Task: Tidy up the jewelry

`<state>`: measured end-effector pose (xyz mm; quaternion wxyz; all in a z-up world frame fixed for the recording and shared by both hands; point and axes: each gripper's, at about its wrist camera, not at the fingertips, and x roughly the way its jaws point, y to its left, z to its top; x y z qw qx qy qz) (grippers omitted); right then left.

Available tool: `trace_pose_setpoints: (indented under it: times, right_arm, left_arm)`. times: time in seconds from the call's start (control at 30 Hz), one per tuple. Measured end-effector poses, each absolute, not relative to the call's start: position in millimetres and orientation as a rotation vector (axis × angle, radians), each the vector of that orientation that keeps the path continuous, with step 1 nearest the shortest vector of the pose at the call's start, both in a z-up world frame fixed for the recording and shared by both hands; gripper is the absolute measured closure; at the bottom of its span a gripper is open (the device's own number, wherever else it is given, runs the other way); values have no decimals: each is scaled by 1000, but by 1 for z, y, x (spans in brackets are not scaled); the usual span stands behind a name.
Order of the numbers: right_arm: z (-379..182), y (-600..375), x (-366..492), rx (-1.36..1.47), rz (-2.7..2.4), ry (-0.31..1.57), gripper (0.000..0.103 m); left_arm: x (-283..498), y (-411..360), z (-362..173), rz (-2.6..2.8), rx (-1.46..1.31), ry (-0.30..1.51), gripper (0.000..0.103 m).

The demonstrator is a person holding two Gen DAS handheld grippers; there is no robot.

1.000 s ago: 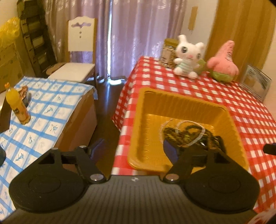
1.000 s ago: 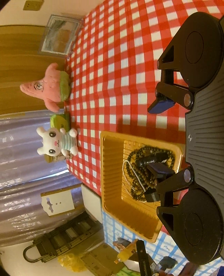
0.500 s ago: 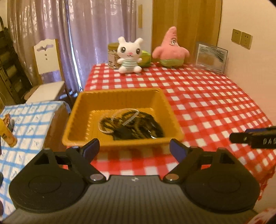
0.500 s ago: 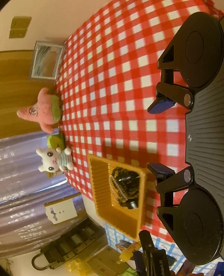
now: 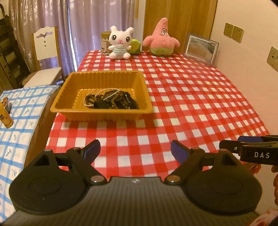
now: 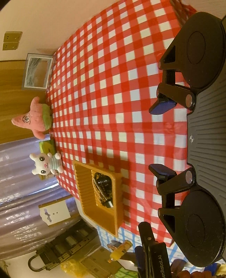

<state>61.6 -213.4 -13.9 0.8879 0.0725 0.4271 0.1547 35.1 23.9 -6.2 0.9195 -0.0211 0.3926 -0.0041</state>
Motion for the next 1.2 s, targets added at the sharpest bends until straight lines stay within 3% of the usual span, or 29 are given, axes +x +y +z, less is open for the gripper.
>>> trace_pose_setpoints:
  times: [1.2]
  right_arm:
    - [-2, -231, 37, 150, 358, 867, 40]
  left_arm:
    - [9, -10, -2, -26, -8, 799, 16]
